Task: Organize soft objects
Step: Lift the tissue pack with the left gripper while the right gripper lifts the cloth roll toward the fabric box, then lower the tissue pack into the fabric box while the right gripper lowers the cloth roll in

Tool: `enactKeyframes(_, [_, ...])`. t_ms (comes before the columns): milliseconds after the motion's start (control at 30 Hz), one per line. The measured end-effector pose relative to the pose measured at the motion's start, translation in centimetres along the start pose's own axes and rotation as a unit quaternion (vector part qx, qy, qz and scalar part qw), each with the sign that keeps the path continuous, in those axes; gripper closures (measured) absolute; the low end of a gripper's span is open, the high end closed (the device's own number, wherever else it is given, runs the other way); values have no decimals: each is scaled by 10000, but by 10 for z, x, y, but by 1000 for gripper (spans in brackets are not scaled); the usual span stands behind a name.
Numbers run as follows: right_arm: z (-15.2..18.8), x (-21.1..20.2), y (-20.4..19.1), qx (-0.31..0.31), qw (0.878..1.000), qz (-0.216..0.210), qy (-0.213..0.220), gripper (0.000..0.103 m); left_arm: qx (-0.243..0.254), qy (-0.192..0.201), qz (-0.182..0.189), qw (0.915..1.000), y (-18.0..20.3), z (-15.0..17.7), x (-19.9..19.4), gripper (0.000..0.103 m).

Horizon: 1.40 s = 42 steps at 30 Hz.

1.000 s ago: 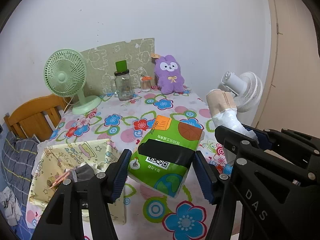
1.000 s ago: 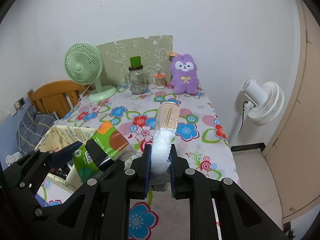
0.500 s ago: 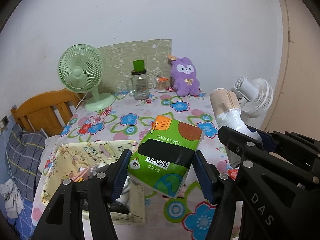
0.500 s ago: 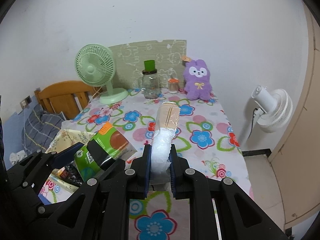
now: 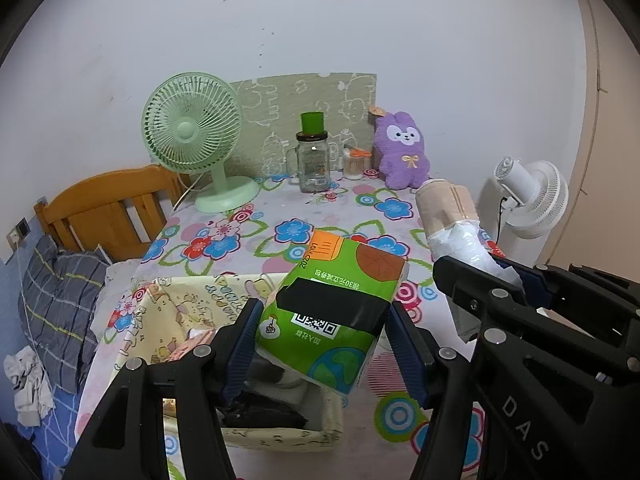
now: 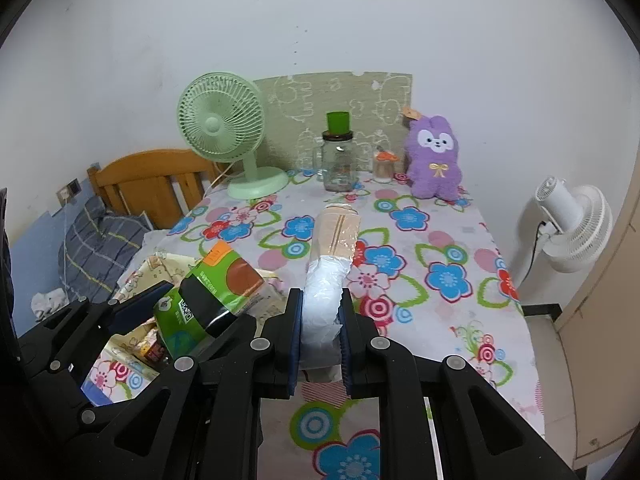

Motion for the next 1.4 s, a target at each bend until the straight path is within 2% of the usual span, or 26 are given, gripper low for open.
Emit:
enactKeyframes(533, [-8,36,-50,-274,9986,-433,-131,84,-162,-142,-343,9992,-53,2,18,39])
enactKeyframes(1100, [-4,72,-97,-591,9942,-796,-410,84,-490,-528,-693,9950,-109,17,52,36])
enactKeyframes(1167, [-3,76,-102,-649,9934,-833,-446,84,-497,-577,-733,9944,-115,19,55,34])
enactKeyframes(1400, [-2,89,-116,-775,9910,-943,-557,84,-504,-542,-748,9944,-123,22,57,14])
Point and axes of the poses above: each gripper's, at about its wrist camera, not at the fingertips, and x roughly the way its jaws point, y to its right, z to its underside, the point moved 8 cm from there along x, roughly the way its jaws point, and after that the axes turned 14 degrees about -x, right-handed, at the moved point
